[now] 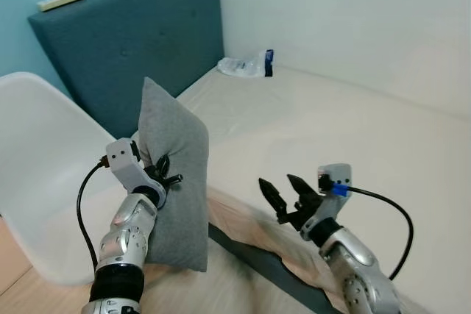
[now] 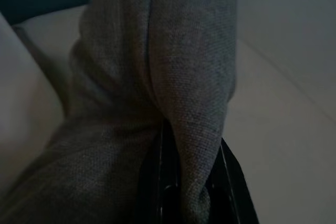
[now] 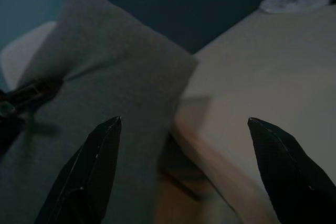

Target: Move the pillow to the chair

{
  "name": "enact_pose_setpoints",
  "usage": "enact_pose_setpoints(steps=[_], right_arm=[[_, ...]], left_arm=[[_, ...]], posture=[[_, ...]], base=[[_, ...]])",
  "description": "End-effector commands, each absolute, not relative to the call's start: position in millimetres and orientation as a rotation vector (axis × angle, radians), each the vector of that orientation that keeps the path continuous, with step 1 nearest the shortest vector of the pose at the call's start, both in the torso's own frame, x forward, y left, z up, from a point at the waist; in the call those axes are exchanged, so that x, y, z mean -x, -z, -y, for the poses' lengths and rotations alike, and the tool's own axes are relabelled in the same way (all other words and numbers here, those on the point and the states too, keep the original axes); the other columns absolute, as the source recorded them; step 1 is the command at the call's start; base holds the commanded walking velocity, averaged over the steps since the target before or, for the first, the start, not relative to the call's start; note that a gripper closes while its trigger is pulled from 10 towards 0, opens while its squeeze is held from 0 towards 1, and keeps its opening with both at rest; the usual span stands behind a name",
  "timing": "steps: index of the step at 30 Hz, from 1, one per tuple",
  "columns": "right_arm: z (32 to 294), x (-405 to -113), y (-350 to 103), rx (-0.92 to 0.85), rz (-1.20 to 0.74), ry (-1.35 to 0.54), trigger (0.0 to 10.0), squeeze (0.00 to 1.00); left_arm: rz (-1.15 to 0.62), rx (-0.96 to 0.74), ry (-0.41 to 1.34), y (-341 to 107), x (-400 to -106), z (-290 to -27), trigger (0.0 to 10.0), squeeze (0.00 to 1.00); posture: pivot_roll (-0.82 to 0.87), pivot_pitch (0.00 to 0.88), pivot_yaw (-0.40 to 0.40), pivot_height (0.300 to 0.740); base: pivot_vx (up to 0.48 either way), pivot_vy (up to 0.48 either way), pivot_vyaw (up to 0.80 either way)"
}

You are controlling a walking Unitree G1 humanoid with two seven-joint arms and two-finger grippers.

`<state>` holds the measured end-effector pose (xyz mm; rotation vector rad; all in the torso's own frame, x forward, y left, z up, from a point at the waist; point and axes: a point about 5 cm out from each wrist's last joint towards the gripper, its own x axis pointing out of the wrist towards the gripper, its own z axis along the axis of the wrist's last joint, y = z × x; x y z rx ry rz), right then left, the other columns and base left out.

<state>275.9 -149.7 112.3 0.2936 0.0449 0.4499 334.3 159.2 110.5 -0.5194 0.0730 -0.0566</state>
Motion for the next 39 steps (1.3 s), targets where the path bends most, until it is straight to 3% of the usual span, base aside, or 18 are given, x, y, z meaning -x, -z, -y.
enact_pose_setpoints(steps=[1,30,39], right_arm=[[145.9,-273.8,-108.5,-0.314,-0.052,-0.459,10.0,0.0],[147.6,-274.4,-106.2,-0.307,-0.058,-0.425,10.0,0.0],[148.9,-275.6,-103.9,-0.322,-0.074,-0.41,10.0,0.0]], left_arm=[[-0.006,0.504,0.068,-122.8,-337.3,-162.6,10.0,0.0],[-0.029,0.474,0.117,-117.2,-334.7,-151.7,10.0,0.0],[-0.052,0.456,0.097,-113.9,-335.0,-153.4,10.0,0.0]], posture=[[-0.12,0.1,0.057,0.74],[-0.12,0.106,0.056,0.74],[-0.12,0.101,0.056,0.74]], base=[[0.0,0.0,0.71],[0.0,0.0,0.71],[0.0,-0.242,0.0]])
